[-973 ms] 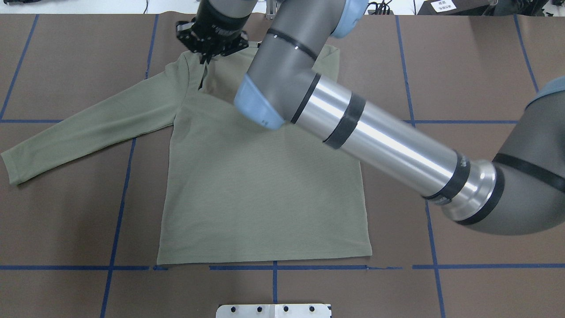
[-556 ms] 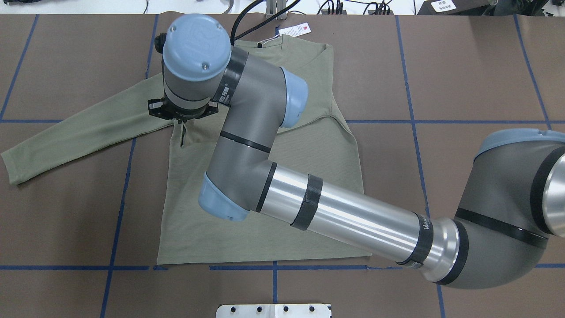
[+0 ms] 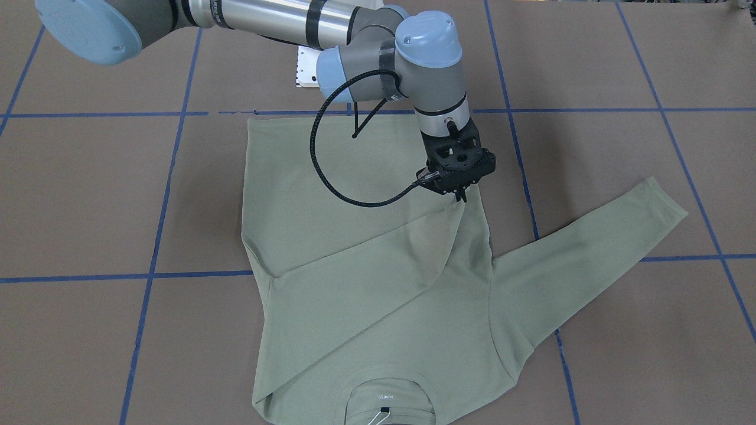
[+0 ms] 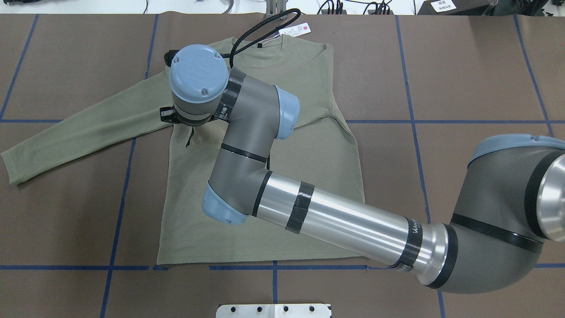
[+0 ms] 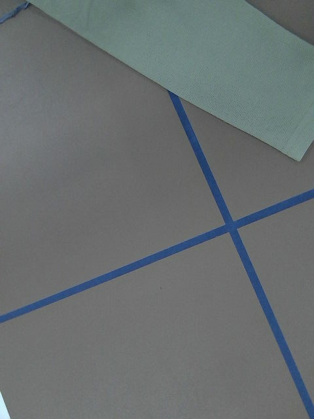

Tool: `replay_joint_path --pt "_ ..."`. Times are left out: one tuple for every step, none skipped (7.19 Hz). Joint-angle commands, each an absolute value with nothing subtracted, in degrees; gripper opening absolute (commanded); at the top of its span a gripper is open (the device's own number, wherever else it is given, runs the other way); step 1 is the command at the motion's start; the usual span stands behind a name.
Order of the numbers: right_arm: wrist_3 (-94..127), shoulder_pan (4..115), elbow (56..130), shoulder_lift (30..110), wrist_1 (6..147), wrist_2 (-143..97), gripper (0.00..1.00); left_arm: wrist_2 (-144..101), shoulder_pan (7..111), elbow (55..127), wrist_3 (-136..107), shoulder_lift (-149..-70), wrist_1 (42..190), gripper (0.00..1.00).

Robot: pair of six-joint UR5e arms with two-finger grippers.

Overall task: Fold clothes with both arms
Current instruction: 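Carry the sleeve cuff across the shirt body toward the other sleeve with the right gripper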

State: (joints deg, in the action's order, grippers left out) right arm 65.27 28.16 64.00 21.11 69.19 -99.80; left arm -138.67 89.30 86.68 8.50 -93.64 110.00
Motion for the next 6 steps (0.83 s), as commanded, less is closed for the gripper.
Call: replay_joint_path --pt "65.74 26.9 62.84 18.55 68.82 -98.09 1.0 -138.6 89.3 83.16 8.53 -95.09 112.41 1.0" --pt "65.83 26.11 62.84 18.54 68.82 -97.04 1.0 -138.69 89.3 83.06 8.44 -95.36 112.41 1.0" --pt "66.53 26.1 62.67 18.46 68.82 -96.94 1.0 -138.69 89.3 82.97 8.18 -95.45 112.41 1.0" --pt "68.71 26.19 62.67 18.54 68.91 -97.03 1.0 -138.69 89.3 83.06 8.0 -95.54 112.41 1.0" --pt "71.17 26.89 63.1 18.72 69.69 -98.42 1.0 -138.69 89.12 83.67 4.69 -95.71 113.2 1.0" --pt "72.58 29.33 65.45 19.5 76.31 -104.27 1.0 -138.17 87.12 83.5 -4.04 -95.36 118.51 1.0"
